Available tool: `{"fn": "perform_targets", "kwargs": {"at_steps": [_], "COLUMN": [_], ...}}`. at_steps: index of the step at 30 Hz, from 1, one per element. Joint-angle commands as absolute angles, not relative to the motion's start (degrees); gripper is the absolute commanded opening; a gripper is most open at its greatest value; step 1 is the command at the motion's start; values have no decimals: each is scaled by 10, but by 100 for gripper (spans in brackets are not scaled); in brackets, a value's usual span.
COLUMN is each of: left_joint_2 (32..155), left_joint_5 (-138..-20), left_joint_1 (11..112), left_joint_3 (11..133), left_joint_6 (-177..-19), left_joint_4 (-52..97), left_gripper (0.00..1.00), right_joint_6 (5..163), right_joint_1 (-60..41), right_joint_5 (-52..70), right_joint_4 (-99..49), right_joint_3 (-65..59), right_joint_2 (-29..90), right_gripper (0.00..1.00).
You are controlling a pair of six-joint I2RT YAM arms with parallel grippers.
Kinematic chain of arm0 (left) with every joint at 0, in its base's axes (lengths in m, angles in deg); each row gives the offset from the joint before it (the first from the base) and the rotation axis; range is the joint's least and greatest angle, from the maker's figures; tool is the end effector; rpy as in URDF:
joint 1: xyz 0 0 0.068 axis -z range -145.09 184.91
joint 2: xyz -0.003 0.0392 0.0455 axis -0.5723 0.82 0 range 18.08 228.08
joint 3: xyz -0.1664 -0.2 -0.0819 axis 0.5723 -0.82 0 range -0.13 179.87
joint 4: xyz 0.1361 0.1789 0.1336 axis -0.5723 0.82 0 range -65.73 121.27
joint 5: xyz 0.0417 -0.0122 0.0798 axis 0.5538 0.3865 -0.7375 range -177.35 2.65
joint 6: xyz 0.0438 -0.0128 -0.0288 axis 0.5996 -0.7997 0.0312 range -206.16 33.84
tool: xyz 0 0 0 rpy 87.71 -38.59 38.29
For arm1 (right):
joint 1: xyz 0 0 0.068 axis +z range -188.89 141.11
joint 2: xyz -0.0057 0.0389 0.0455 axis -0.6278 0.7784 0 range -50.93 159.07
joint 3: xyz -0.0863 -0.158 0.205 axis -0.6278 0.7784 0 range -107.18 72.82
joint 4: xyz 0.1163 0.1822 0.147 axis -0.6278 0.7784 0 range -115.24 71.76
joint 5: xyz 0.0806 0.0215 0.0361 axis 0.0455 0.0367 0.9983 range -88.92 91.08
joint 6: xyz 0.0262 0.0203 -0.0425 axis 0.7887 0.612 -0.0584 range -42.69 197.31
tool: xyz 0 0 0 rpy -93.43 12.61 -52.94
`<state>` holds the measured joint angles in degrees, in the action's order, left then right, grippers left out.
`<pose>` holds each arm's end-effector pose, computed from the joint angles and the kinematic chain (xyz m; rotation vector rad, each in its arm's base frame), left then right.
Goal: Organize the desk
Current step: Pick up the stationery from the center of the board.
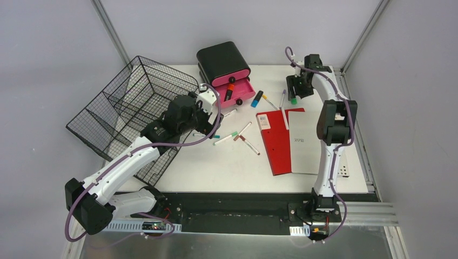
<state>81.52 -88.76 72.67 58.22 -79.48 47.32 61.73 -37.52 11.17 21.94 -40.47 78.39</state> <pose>0.1966 -0.1511 0.3359 0.7710 1.9277 -0.3087 0.4881 0.0179 0.2104 -0.4459 2.6155 0.1543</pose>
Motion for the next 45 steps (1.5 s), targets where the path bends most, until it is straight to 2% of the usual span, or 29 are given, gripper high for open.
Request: {"fn": "perform_targets", "kwargs": {"at_steps": [1,3,6,25,32,36,41,45], "left_joint_2": [798,798,798,796,794,794,793,794], "left_joint_5": [-883,-882,-884,-885,-885,-884,-883,-881], "left_joint_1": [722,722,722,722,722,722,722,722], "left_joint_3": [585,586,584,585,584,585,584,584], "left_joint_6": [-790,-789,-788,-785,-785,-785,-786,-786], "left_joint_4": [459,460,460,461,460,460,461,461], "left_gripper": [99,99,99,99,99,99,99,99], "right_joint_6": [614,616,618,618,606,598,599,613], "right_joint_1": [-367,-367,-366,-365,-364,-363,-363,-365], "right_joint_5": [54,54,59,54,30,19,22,37], "right_joint_4": [220,220,226,256,258,255,243,220], "right_joint_3": [-458,-470,-489,-547,-542,-529,-504,-467], "right_joint_2": [803,814,833,900,912,910,893,858], "right_gripper": [62,57,54,52,46,39,20,11]}}
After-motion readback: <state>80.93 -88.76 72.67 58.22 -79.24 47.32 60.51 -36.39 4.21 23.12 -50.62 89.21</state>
